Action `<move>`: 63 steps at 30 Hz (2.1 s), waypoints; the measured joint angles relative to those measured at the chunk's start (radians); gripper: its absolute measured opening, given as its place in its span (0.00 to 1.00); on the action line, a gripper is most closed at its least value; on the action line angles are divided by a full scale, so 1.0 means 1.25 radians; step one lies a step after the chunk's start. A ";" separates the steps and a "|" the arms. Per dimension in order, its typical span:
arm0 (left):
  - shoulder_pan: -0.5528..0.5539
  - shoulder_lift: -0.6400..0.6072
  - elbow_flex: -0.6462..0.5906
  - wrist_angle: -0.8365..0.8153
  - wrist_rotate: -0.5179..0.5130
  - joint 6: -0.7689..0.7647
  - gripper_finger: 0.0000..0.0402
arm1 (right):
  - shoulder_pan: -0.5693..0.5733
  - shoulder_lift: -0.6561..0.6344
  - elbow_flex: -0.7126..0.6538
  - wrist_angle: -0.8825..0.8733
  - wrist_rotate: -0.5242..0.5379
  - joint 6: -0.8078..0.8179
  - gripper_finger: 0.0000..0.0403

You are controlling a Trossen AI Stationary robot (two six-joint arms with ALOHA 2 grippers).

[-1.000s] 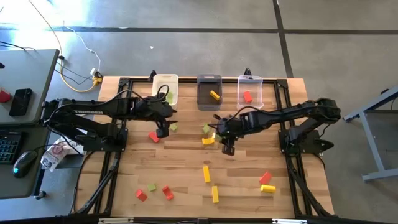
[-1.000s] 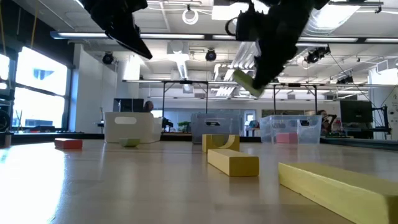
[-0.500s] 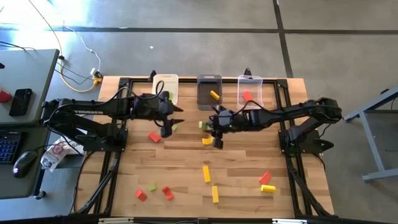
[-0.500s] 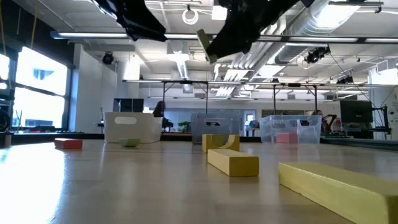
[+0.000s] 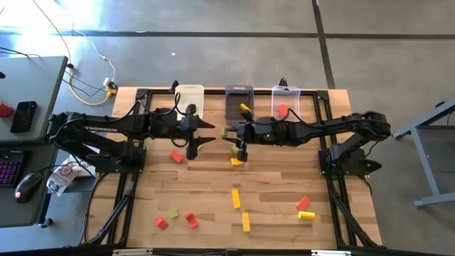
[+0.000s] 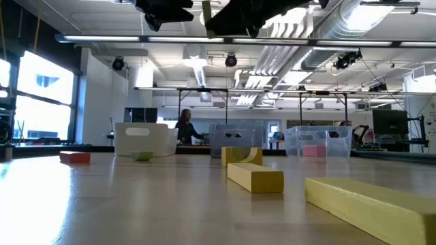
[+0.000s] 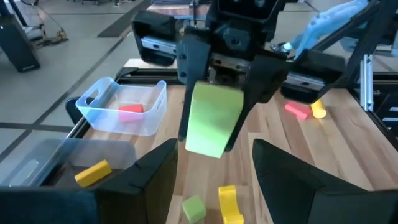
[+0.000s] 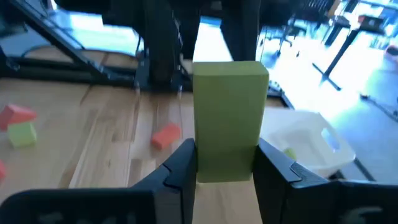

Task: Sort & place blocks by color
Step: Put the green block into the white bin

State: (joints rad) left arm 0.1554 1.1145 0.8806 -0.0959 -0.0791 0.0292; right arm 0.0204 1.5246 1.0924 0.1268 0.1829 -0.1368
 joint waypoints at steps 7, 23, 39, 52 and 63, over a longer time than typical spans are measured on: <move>-0.001 0.000 0.000 0.033 -0.001 0.000 0.49 | 0.000 0.000 0.000 0.058 -0.010 -0.018 0.24; -0.001 0.000 0.000 0.100 0.039 0.000 0.49 | -0.001 0.000 0.000 0.116 -0.049 -0.020 0.24; -0.016 0.000 0.000 0.144 0.082 0.000 0.49 | -0.001 0.000 0.000 0.143 -0.125 0.001 0.24; -0.020 0.000 0.000 0.201 0.081 0.029 0.49 | -0.001 0.000 0.000 0.208 -0.147 0.024 0.24; -0.020 0.057 0.000 0.271 0.075 0.057 0.49 | -0.001 0.006 0.001 0.217 -0.144 0.037 0.24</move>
State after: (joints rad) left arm 0.1303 1.1859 0.8810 0.2425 0.0145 0.1006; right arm 0.0193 1.5322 1.0935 0.3985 0.0035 -0.0902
